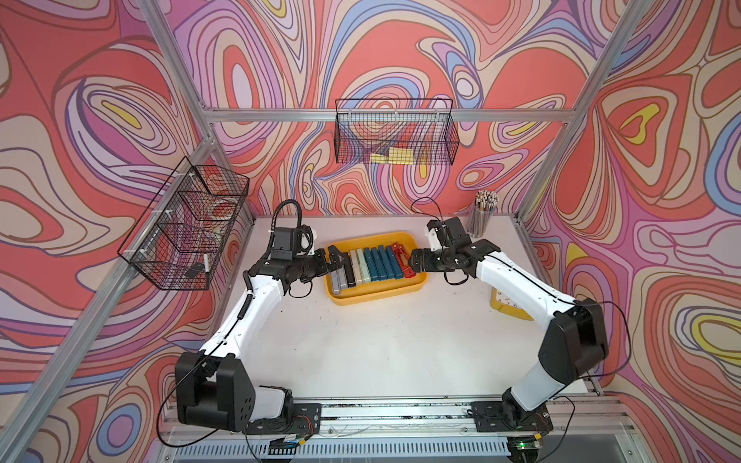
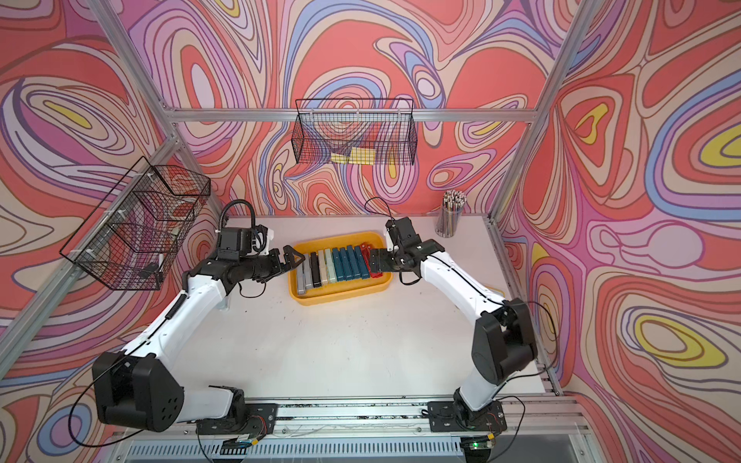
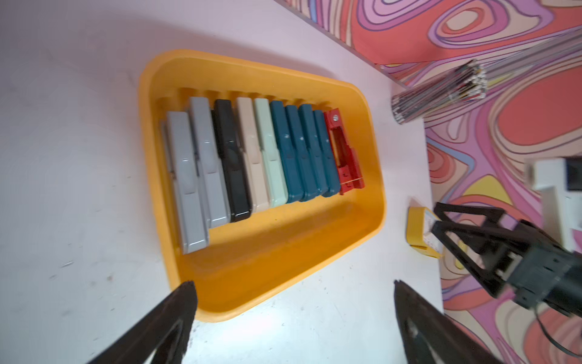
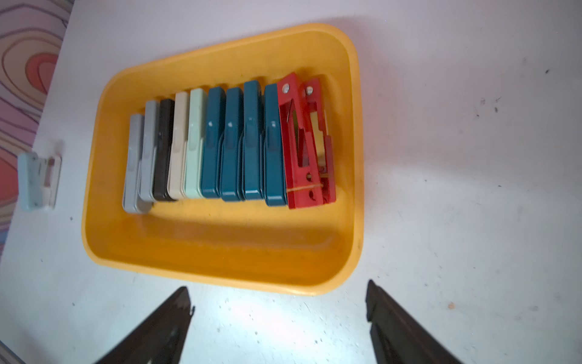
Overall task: Put the pruning pliers into the storage box
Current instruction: Reset both arms
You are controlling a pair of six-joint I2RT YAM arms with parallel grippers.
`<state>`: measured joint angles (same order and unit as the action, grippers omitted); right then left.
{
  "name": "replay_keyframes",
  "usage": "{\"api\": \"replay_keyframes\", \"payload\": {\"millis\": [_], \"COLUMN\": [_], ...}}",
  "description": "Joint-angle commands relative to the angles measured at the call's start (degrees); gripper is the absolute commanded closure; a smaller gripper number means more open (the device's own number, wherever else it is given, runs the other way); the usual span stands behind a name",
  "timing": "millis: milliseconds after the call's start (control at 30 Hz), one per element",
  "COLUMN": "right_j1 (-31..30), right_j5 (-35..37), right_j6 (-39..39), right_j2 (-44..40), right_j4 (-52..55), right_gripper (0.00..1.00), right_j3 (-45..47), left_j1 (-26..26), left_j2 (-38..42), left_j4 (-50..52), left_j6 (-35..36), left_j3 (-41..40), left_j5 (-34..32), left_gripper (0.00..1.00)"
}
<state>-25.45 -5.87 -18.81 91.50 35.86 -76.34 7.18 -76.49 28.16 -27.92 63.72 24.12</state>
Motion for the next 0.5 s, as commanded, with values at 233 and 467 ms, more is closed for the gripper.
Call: {"api": "replay_keyframes", "payload": {"millis": [233, 467], "right_j1": [0.56, 2.52], "right_j5": [11.71, 20.92], "right_j6": [-1.41, -0.81], "right_j2": [-11.93, -17.10], "right_j4": [-5.11, -8.78], "right_gripper": [0.06, 0.03], "right_j3": [15.95, 21.53], "left_j1": [-0.06, 0.03], "left_j2": [7.84, 16.61], "left_j4": [2.95, -14.32], "left_j6": [6.84, 15.49], "left_j3": [-8.19, -21.33], "left_j5": [-19.91, -26.19], "left_gripper": [0.01, 0.01]}}
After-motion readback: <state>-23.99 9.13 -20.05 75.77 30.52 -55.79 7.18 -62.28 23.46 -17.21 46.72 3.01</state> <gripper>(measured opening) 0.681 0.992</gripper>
